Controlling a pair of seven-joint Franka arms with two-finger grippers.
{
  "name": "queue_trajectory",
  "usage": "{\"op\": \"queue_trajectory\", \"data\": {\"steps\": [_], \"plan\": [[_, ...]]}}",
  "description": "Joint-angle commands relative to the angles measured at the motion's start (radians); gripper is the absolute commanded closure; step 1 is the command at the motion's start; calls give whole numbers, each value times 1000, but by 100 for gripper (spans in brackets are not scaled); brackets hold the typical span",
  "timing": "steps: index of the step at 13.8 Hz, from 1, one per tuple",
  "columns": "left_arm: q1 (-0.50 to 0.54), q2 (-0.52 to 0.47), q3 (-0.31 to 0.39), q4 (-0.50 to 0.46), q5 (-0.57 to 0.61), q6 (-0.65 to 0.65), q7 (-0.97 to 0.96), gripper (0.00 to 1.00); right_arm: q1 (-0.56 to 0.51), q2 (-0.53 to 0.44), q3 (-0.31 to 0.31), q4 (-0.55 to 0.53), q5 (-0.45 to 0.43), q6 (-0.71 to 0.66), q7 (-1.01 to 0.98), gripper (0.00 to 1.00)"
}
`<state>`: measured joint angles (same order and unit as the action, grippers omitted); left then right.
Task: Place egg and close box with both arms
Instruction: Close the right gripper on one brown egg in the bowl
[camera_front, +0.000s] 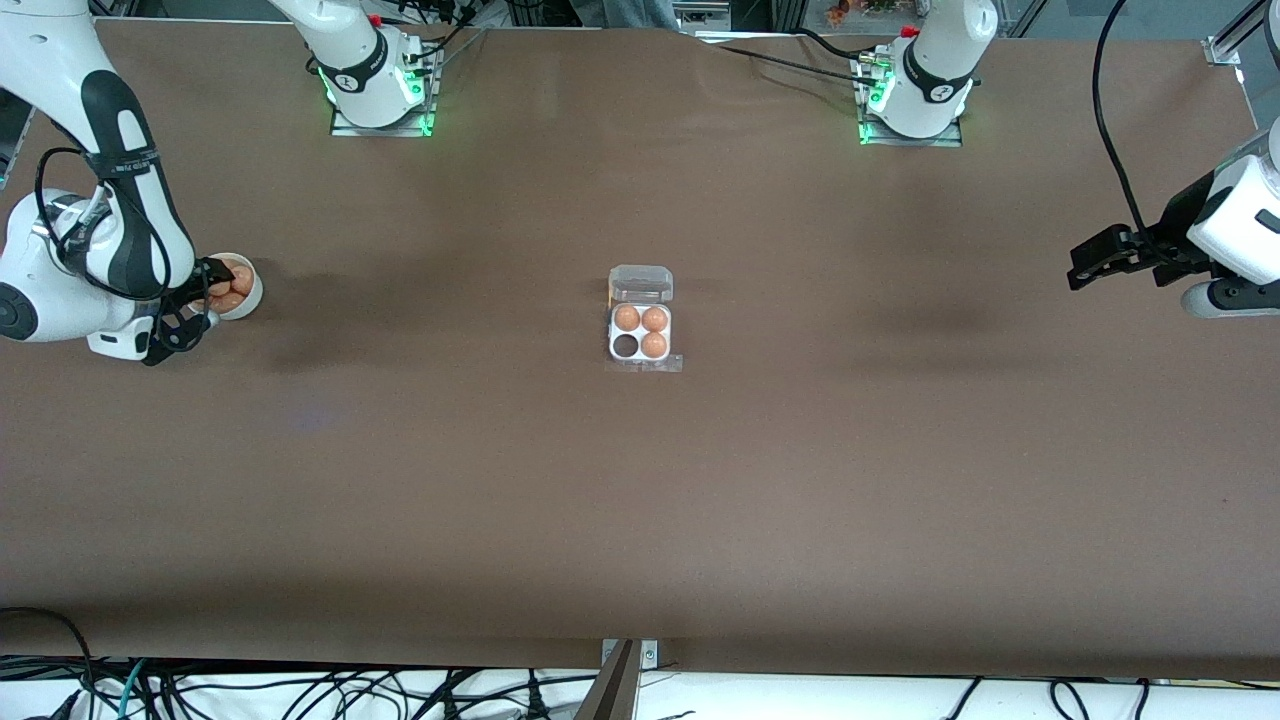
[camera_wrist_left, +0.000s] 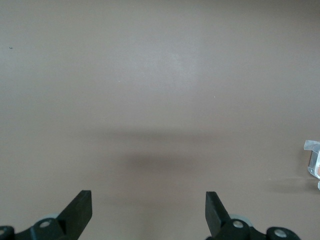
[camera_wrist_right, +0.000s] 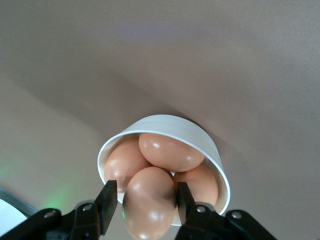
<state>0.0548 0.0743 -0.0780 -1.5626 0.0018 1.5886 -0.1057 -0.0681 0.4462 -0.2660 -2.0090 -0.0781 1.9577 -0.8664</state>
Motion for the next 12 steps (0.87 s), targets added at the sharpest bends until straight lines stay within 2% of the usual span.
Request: {"op": "queue_trajectory", "data": {"steps": [1, 4, 12], "plan": [[7, 2, 0, 12, -13, -15, 23, 0, -16, 16, 5, 4, -11, -2, -14, 47], [7, 2, 0, 12, -13, -15, 24, 0, -15, 16, 5, 7, -11, -3, -14, 57], [7, 4, 0, 10, -13, -15, 24, 0, -12, 16, 5, 35, -9, -6, 4, 64]]}}
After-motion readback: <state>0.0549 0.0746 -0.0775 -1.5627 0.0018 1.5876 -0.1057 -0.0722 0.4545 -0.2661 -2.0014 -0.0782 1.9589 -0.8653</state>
